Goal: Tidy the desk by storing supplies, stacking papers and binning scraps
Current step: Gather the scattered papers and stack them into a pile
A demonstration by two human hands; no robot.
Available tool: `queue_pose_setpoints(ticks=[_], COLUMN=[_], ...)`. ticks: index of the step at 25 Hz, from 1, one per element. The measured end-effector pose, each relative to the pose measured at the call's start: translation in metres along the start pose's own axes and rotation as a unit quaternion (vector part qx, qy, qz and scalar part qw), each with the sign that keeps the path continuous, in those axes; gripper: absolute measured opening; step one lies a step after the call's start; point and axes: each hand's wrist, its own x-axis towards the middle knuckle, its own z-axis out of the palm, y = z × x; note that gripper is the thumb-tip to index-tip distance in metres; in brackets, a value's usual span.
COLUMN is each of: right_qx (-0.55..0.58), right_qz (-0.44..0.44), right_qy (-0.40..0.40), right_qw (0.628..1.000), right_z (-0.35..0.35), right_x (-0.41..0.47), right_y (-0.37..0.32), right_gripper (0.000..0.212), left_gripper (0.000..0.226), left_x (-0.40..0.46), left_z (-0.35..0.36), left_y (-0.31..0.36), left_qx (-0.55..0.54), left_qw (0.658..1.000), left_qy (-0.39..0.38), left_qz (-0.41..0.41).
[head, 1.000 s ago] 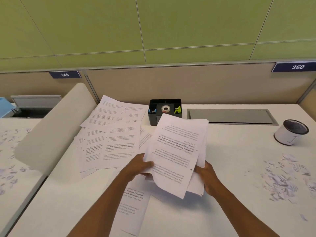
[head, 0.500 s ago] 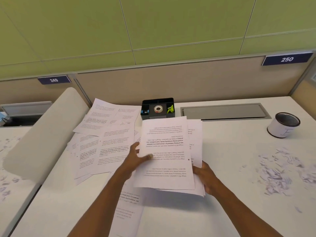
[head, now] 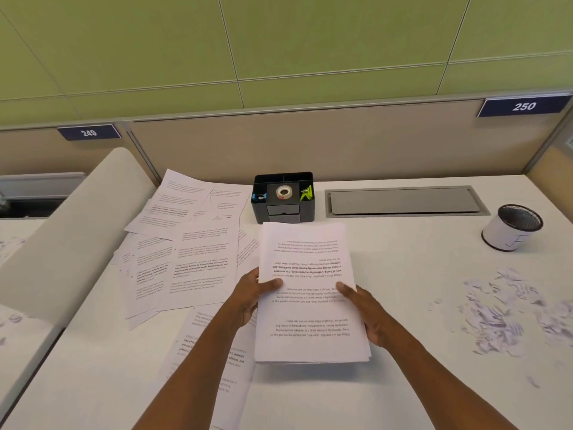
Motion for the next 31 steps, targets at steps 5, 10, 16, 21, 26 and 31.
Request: queue_pose_setpoints(ticks=[5, 10, 16, 21, 26, 31], right_qx=[-0.076, -0.117, -0.083, -0.079, -0.075, -0.061], right_qz=[-0.002, -0.007, -0.023, -0.033, -0.042, -0.057], right_qy=[0.026, 0.045, 0.083, 0.152, 0.212, 0.251], right_qw=[0.997, 0.992, 0.993, 0.985, 0.973, 0.964], right_z=[-0.012, -0.019, -0.012, -0.007, 0.001, 0.007], right_x=[0.003, 0.002, 0.007, 0.006, -0.004, -0.018], right_y=[0.018, 0.028, 0.028, 0.034, 0.042, 0.042], right_gripper=[0.037, 0.034, 0.037, 0.035, 0.035, 0.033], left_gripper=[0.036, 0.019, 0.027, 0.068, 0.094, 0.087], left_x=[-0.001, -0.002, -0.008, -0.018, -0.009, 0.005], left_z=[0.025, 0.027, 0.0, -0.035, -0.039, -0.04], left_y=[-0.022, -0.032, -0.028, -0.037, -0.035, -0.029], left_qx=[0.029, 0.137, 0.288, 0.531, 0.633, 0.567], left_qw=[0.999, 0.987, 0.942, 0.808, 0.738, 0.799], left_qy=[0.043, 0.08, 0.173, 0.254, 0.224, 0.188], left_qz=[-0.007, 0.013, 0.025, -0.014, -0.06, -0.071])
